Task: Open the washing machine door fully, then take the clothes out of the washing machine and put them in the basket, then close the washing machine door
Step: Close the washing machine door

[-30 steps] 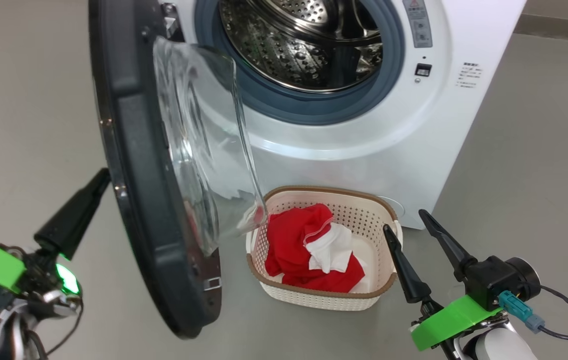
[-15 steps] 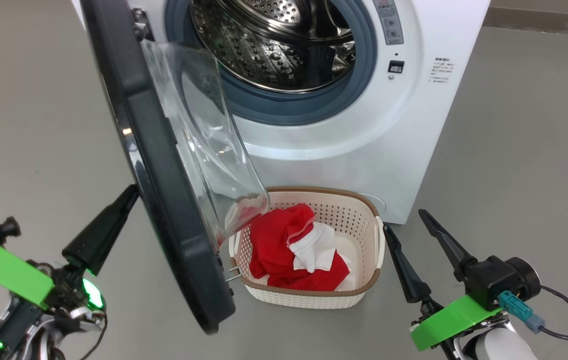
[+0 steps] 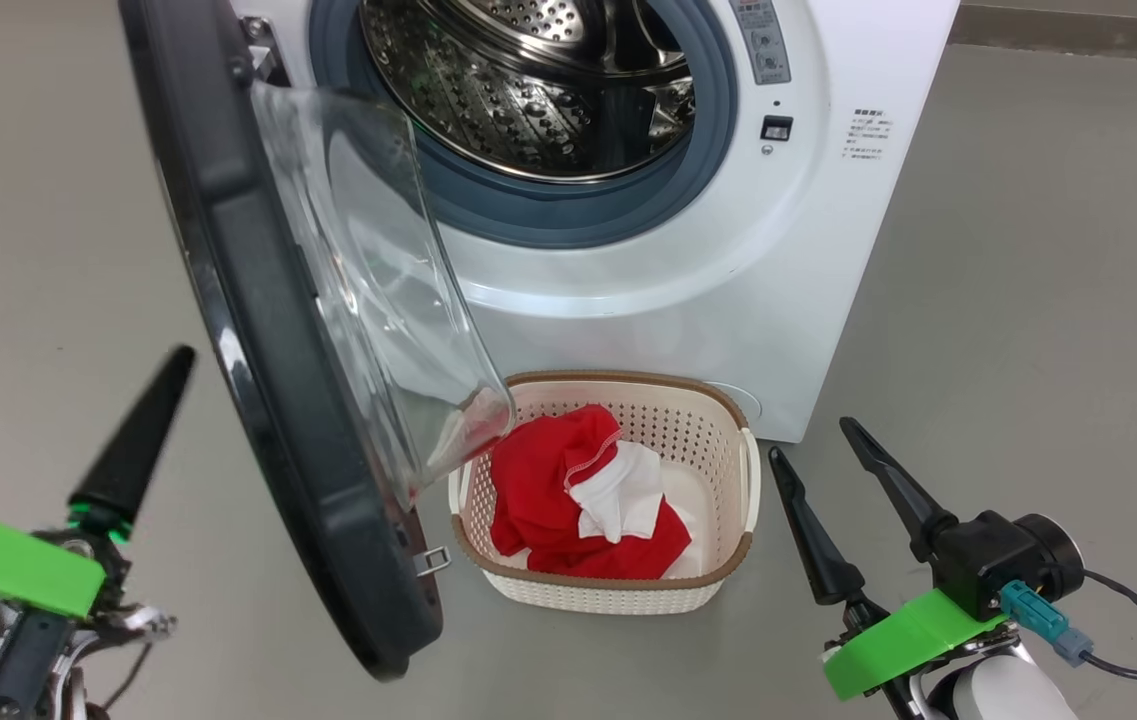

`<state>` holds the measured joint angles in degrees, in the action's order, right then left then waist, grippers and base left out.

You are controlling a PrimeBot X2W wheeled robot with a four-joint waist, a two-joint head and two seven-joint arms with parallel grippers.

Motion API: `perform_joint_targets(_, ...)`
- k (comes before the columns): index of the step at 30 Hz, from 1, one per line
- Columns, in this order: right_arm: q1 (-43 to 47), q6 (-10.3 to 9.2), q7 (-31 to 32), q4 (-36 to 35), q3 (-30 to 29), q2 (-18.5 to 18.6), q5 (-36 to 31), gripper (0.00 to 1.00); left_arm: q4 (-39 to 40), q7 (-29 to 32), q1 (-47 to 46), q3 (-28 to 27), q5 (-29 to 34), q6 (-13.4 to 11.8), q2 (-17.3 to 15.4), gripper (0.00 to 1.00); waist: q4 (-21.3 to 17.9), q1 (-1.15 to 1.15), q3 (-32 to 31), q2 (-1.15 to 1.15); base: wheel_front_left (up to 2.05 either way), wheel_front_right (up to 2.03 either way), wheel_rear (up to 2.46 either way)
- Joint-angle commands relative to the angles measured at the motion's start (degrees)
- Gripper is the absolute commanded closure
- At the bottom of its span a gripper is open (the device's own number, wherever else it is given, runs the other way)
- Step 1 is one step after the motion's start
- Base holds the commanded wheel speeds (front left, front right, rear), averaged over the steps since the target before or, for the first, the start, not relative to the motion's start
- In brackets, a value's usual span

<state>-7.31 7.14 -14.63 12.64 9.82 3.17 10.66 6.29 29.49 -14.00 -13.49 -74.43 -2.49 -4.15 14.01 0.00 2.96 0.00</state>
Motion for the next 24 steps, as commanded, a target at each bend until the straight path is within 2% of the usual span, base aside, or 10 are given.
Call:
perform_joint_targets(1, -1.3, 0.35, -0.4, -1.6, 1.0, -0.3, 0.3, 0.00, 1.2, -0.9, -0.2, -2.1, 1.2, 0.8, -1.9, 0.00, 0.0, 0.00, 0.0, 0.00, 0.00, 0.00, 0.00)
perform_joint_targets(7, -1.0, 0.35, -0.4, -1.7, 0.8, -0.3, 0.5, 0.00, -0.5, -12.1, 0.3, -1.2, 14.9, 4.6, -3.7, 0.00, 0.2, 0.00, 0.0, 0.00, 0.00, 0.00, 0.00)
perform_joint_targets(8, -1.0, 0.35, -0.4, -1.8, 0.9, -0.3, 0.5, 0.00, -0.9, -16.3, 0.3, -0.8, 19.7, 5.4, -4.2, 0.00, 0.2, 0.00, 0.0, 0.00, 0.00, 0.00, 0.00)
perform_joint_targets(13, -1.2, 0.35, -0.4, -1.9, 1.1, -0.3, 0.6, 0.00, -1.9, -25.1, 1.2, 1.2, 28.8, 7.1, -4.8, 0.00, 0.2, 0.00, 0.2, 0.00, 0.00, 0.00, 0.00)
perform_joint_targets(19, -1.3, 0.35, -0.4, -2.0, 1.2, -0.3, 1.0, 0.00, -3.4, -34.3, 3.3, 4.1, 40.6, 7.2, -6.6, 0.00, 0.0, 0.00, 0.2, 0.00, 0.00, 0.00, 0.00)
perform_joint_targets(24, -1.3, 0.35, -0.4, -2.0, 1.1, -0.3, 1.2, 0.00, -5.8, -39.1, 4.5, 5.7, 46.5, 6.0, -6.8, 0.00, -0.1, 0.00, 0.4, 0.00, 0.00, 0.00, 0.00)
